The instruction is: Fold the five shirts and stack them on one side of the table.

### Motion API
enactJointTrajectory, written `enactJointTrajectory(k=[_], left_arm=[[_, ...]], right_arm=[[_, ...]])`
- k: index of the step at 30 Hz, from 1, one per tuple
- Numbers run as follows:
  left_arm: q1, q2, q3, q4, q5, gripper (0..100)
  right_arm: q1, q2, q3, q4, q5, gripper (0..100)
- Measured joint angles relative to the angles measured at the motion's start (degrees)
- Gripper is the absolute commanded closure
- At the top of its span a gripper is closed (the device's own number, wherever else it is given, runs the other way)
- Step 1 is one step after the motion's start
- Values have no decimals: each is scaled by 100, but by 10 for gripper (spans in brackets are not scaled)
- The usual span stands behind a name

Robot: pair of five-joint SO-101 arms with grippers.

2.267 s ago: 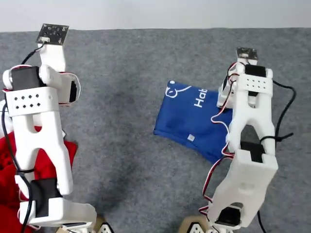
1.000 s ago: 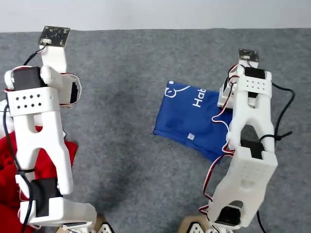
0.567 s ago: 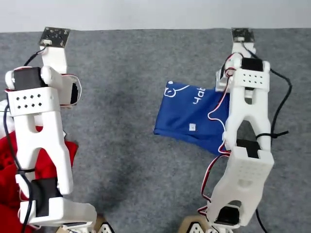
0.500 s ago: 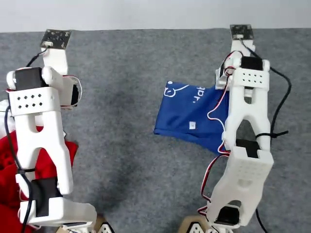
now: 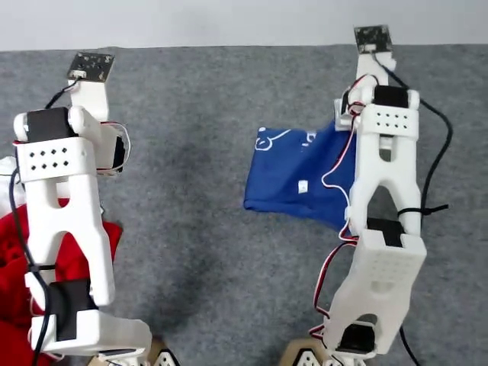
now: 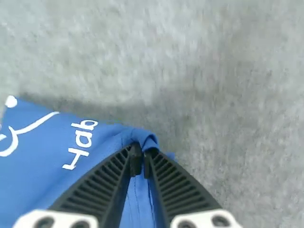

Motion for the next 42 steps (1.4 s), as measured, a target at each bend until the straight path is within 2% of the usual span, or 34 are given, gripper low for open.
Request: enactJointTrajectory(k=[12,14,18,20,25,34,42], left_arm=[[0,-53,0,0,0,994],[0,-53,0,0,0,994],[0,-53,0,0,0,994],[0,-53,0,0,0,994],[0,-53,0,0,0,994],[0,-53,0,0,0,994],[0,-53,0,0,0,994]], right_arm=[[-114,484,-554,624,26,982],[-26,598,-554,826,26,946],[26,633,-554,1292,26,801],[0,633,-554,1433,-97,780],[18,369,-554,1662,-255,830],[-211,44,-554,2734,-316,908],[-202,1064,-580,2708,-316,908]])
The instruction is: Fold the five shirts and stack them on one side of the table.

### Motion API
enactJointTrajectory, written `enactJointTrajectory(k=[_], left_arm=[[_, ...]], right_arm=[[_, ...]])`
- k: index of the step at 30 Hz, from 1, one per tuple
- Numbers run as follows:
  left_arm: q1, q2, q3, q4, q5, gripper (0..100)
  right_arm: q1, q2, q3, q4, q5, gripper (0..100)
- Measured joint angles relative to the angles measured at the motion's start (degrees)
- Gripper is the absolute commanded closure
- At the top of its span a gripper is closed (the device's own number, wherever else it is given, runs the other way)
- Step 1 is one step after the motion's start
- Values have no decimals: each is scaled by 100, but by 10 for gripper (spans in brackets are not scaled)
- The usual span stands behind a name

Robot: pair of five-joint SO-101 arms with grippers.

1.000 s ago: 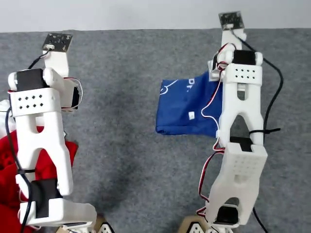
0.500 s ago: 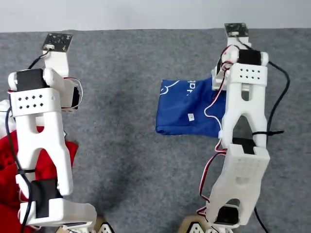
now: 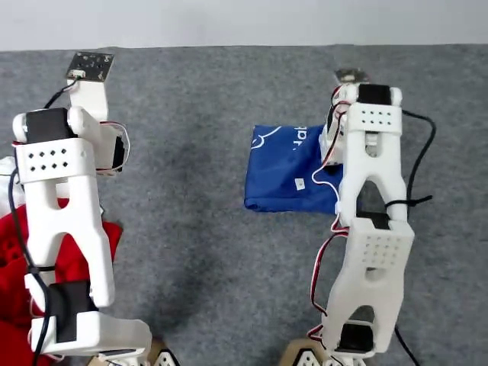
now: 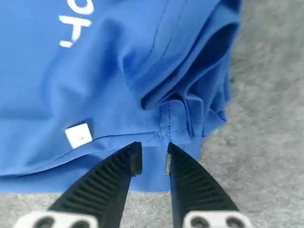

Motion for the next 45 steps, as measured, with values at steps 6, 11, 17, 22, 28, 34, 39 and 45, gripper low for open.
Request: enactJointTrajectory(k=[6,11,17,22,28,34,39,45], left_arm=[[0,0,0,0,0,994],[0,0,0,0,0,994],[0,0,0,0,0,994],[0,0,0,0,0,994],[0,0,0,0,0,994],[0,0,0,0,0,994],[0,0,0,0,0,994],[0,0,0,0,0,994]], right_arm=[[0,387,0,-255,0,908],[0,387,0,-308,0,909],[9,651,0,-360,0,988],[18,651,0,-360,0,989],[18,176,0,-185,132,989],[88,-53,0,-26,387,916],[229,-53,0,-26,448,887],[299,-35,0,-26,448,887]])
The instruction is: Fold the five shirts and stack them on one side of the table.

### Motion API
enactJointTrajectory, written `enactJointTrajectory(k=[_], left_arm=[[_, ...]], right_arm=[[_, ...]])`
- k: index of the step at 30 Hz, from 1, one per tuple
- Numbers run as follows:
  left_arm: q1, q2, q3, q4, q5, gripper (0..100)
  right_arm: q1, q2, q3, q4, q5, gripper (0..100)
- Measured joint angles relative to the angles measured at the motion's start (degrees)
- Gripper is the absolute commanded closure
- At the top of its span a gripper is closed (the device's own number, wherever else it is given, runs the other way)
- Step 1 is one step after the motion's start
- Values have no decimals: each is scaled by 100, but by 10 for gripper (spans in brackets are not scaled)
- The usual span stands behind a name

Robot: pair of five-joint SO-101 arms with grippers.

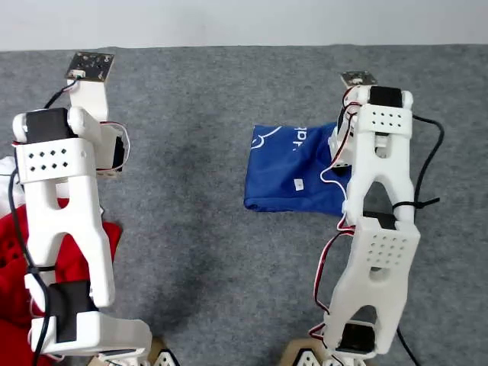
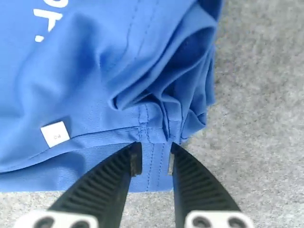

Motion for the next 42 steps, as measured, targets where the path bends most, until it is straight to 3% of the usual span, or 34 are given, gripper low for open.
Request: enactJointTrajectory(k=[7,12,22,34,42], left_arm=[[0,0,0,0,0,994],[0,0,0,0,0,994],[0,0,0,0,0,994],[0,0,0,0,0,994],[0,0,0,0,0,994]], right_arm=[[9,325,0,-53,0,890],[9,510,0,-158,0,991],[18,501,0,-149,0,989],[44,-510,53,325,105,988],[70,-1538,1468,325,105,988]])
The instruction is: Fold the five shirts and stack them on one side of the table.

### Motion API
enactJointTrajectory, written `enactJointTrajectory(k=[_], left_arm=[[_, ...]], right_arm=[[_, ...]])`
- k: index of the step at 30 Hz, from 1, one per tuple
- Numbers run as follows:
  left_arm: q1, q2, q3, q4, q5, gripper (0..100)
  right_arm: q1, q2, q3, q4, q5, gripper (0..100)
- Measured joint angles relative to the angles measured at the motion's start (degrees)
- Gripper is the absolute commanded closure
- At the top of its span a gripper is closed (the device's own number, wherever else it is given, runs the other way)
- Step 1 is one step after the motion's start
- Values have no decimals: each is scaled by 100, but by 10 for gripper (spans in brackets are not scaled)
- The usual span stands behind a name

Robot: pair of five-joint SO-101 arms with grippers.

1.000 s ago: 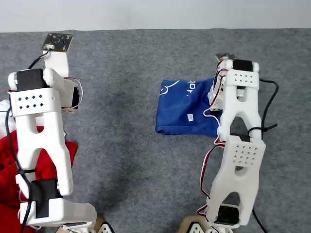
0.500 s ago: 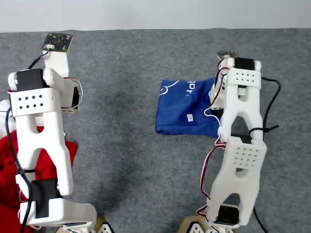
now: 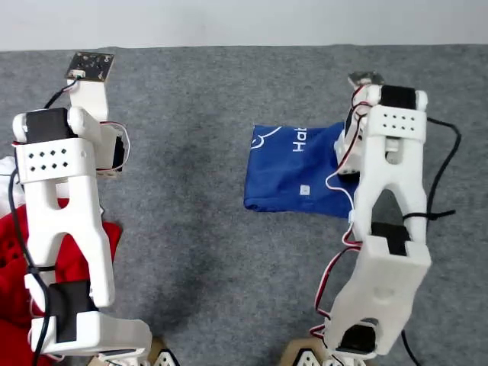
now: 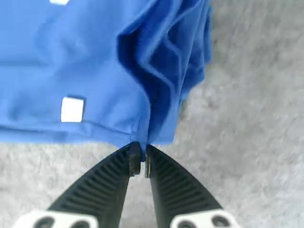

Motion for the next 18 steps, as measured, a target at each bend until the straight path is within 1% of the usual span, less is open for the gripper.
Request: enactJointTrajectory(k=[5,13,18], left_arm=[[0,0,0,0,0,994],[0,0,0,0,0,994],[0,0,0,0,0,994]], right_arm=[[70,-246,475,0,0,988],[334,-255,958,0,0,988],[360,-255,1284,0,0,988]])
